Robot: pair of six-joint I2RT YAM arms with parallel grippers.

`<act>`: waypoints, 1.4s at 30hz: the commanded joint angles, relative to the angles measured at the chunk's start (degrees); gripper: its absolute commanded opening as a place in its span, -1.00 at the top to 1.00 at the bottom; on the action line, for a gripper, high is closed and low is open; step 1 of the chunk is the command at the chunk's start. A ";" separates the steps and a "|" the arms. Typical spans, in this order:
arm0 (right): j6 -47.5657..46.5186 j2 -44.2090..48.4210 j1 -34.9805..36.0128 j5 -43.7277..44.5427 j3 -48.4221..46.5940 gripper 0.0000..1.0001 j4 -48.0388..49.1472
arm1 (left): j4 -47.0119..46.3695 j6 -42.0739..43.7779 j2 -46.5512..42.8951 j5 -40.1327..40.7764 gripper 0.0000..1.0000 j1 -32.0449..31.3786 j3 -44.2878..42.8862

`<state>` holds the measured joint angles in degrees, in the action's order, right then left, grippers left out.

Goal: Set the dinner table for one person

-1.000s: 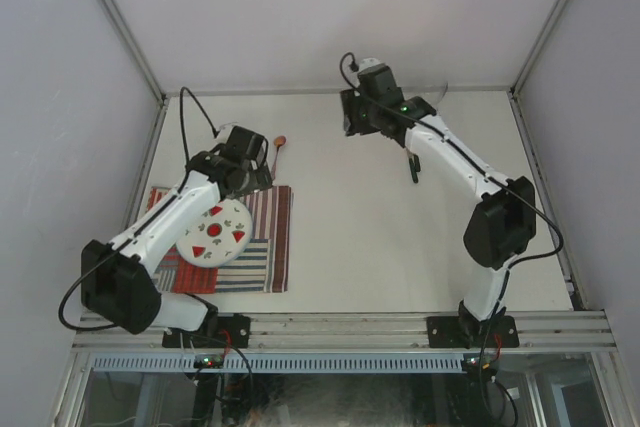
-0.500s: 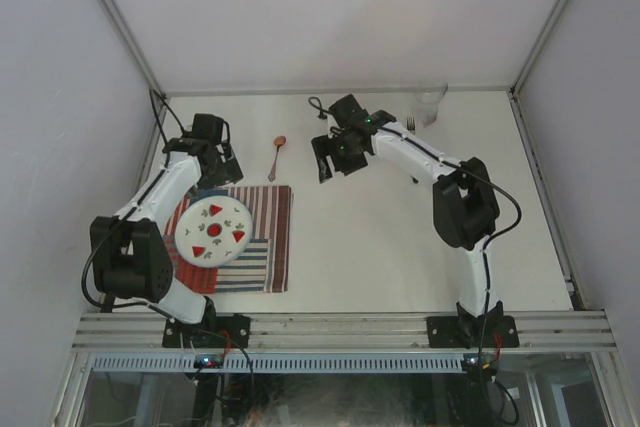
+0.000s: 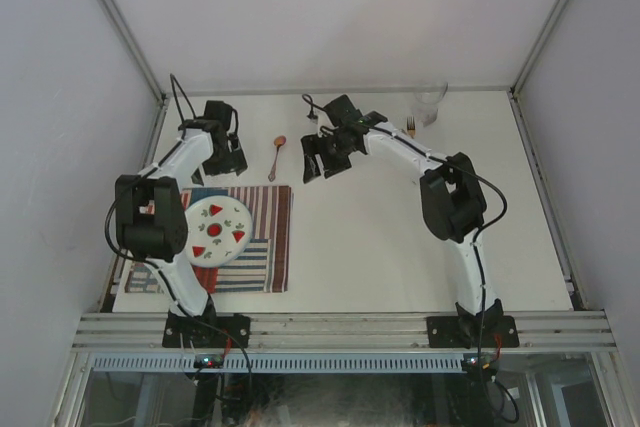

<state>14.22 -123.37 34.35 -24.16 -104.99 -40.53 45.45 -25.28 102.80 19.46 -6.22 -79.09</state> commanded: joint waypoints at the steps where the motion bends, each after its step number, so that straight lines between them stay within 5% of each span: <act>1: 1.49 -1.65 1.71 -2.53 -4.58 -0.37 1.83 | 0.61 2.19 3.05 -0.85 -0.96 1.11 -6.04; 14: 3.09 1.96 -0.54 -2.75 4.68 0.39 6.16 | -0.60 -0.47 0.32 -5.97 -0.24 1.16 4.60; 27: 0.64 3.61 -0.70 -1.62 6.56 0.51 4.48 | -4.42 -1.33 2.57 -5.43 -0.19 1.14 6.15; 42: 0.33 3.12 -0.73 -3.49 7.96 0.60 5.50 | -2.79 -6.01 -2.26 -3.63 0.63 1.13 14.15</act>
<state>15.38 -123.83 33.45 -26.09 -97.14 -37.04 39.31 -31.94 101.86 13.15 -5.39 -66.83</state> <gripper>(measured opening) 0.206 0.224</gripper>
